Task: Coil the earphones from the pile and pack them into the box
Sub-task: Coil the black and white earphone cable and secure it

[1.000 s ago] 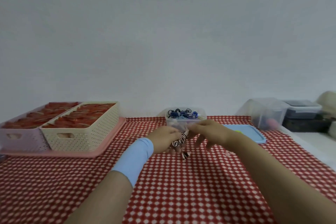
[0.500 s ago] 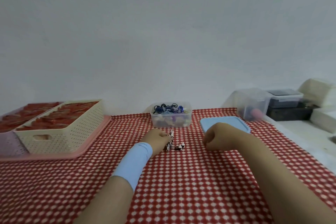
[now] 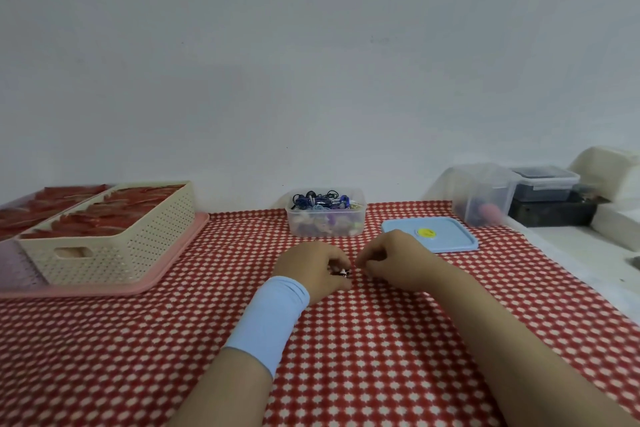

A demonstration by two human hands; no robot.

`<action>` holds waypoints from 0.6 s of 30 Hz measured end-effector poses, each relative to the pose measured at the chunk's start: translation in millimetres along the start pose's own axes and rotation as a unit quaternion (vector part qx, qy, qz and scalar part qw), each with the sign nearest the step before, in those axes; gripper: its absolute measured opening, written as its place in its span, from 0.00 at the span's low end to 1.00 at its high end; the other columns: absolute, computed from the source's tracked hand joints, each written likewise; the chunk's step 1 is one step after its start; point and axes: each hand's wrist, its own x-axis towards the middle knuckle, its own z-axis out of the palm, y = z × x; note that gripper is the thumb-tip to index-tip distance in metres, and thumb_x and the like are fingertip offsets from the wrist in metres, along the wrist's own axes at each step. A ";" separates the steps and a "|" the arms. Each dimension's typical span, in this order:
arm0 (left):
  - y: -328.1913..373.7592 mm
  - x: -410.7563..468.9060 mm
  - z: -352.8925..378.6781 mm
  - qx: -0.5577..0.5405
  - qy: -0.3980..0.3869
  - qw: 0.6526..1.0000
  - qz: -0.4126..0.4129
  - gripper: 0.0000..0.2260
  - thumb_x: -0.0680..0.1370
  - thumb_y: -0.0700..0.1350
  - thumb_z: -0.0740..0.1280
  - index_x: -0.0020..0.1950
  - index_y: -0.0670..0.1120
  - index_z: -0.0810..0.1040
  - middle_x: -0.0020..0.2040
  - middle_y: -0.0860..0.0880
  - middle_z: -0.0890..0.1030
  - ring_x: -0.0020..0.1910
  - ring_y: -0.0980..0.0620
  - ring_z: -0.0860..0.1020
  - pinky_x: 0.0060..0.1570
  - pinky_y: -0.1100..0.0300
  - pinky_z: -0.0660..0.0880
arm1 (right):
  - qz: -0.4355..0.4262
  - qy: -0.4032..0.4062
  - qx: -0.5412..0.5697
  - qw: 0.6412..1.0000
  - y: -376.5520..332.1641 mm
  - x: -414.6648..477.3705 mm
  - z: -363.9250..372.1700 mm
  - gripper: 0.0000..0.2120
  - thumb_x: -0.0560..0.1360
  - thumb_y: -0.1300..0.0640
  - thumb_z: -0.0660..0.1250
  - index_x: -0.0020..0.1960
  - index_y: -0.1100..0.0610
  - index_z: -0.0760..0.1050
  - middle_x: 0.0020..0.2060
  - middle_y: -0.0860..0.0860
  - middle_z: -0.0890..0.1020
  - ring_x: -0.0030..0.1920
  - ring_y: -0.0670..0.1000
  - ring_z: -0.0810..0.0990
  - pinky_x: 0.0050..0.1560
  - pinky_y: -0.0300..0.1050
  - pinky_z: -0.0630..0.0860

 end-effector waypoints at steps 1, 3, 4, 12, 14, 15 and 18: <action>-1.6 0.0 1.2 -0.007 0.009 1.000 0.000 0.10 0.75 0.54 0.71 0.56 0.60 0.83 0.54 0.60 0.82 0.51 0.60 0.78 0.54 0.62 0.75 | -0.002 -0.005 -0.013 1.000 0.3 0.2 1.3 0.11 0.77 0.59 0.69 0.52 0.46 0.86 0.45 0.42 0.85 0.44 0.39 0.80 0.44 0.31 0.75; -4.2 0.2 3.9 -0.031 0.028 0.999 -0.003 0.09 0.78 0.52 0.68 0.57 0.59 0.83 0.56 0.60 0.82 0.53 0.59 0.78 0.56 0.61 0.74 | 0.000 -0.010 -0.022 1.000 1.3 -0.2 0.3 0.09 0.77 0.55 0.69 0.52 0.46 0.86 0.47 0.41 0.85 0.46 0.39 0.80 0.47 0.32 0.75; -5.4 -0.2 5.0 -0.054 0.039 0.998 -0.006 0.09 0.79 0.52 0.66 0.58 0.58 0.82 0.57 0.59 0.82 0.55 0.58 0.78 0.57 0.61 0.73 | 0.002 -0.015 -0.027 1.000 1.3 -0.7 -0.8 0.08 0.77 0.54 0.69 0.52 0.46 0.86 0.47 0.41 0.85 0.46 0.40 0.80 0.48 0.35 0.77; -9.4 -6.4 8.3 -0.275 0.091 0.957 -0.004 0.11 0.81 0.46 0.65 0.62 0.53 0.81 0.57 0.59 0.81 0.56 0.62 0.77 0.60 0.66 0.70 | -0.009 -0.019 -0.041 0.999 1.3 -6.0 -2.3 0.06 0.76 0.55 0.74 0.50 0.46 0.86 0.45 0.38 0.84 0.45 0.38 0.80 0.45 0.28 0.73; -10.4 -6.1 9.3 -0.310 0.093 0.946 0.002 0.12 0.80 0.45 0.67 0.62 0.53 0.81 0.57 0.59 0.81 0.52 0.66 0.77 0.57 0.68 0.72 | -0.009 -0.023 -0.047 0.999 0.8 -6.4 -2.4 0.06 0.75 0.53 0.74 0.51 0.45 0.86 0.46 0.39 0.84 0.47 0.40 0.80 0.47 0.31 0.74; -11.6 -6.0 10.4 -0.331 0.098 0.939 -0.001 0.12 0.79 0.44 0.68 0.62 0.53 0.81 0.55 0.59 0.83 0.44 0.68 0.78 0.53 0.69 0.73 | -0.007 -0.025 -0.054 0.998 0.1 -6.5 -2.2 0.07 0.75 0.53 0.74 0.52 0.45 0.85 0.46 0.39 0.84 0.46 0.40 0.80 0.46 0.30 0.74; -13.7 -4.9 15.1 -0.408 0.116 0.905 -0.032 0.10 0.80 0.42 0.66 0.59 0.50 0.82 0.45 0.56 0.86 0.28 0.57 0.72 0.34 0.66 0.74 | 0.012 -0.022 -0.063 0.998 0.7 -5.1 -3.0 0.05 0.74 0.54 0.75 0.49 0.47 0.86 0.41 0.39 0.83 0.43 0.38 0.79 0.41 0.27 0.71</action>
